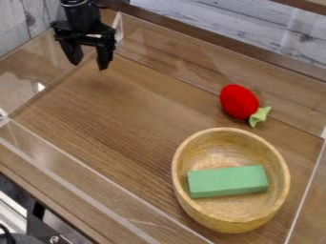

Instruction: Move the red fruit to the right side of the table

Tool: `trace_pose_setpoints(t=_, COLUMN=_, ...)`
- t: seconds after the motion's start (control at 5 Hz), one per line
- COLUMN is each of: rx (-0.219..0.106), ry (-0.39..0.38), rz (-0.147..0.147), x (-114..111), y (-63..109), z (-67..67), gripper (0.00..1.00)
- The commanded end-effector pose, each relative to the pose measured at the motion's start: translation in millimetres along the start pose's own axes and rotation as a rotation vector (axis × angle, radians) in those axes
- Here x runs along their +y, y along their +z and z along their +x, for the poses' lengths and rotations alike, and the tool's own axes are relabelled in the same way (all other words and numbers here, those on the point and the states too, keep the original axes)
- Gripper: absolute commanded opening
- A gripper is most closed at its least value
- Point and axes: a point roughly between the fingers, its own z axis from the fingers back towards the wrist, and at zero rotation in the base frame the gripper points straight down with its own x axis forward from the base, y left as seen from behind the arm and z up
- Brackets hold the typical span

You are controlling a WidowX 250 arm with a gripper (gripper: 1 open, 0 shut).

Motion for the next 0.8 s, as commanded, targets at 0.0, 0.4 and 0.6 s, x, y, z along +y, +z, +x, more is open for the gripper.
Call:
trace_pose_setpoints(t=0.0, rx=-0.054, ry=-0.003, rz=0.020, x=8.3, y=15.1, z=12.9, gripper=1.00)
trace_pose_setpoints(t=0.4, rx=-0.045, ry=0.001, rz=0.018, x=10.7, y=12.3, z=16.3, gripper=1.00)
trace_pose_setpoints(t=0.6, rx=-0.036, ry=-0.002, rz=0.012, x=9.6, y=11.4, z=16.4, gripper=1.00)
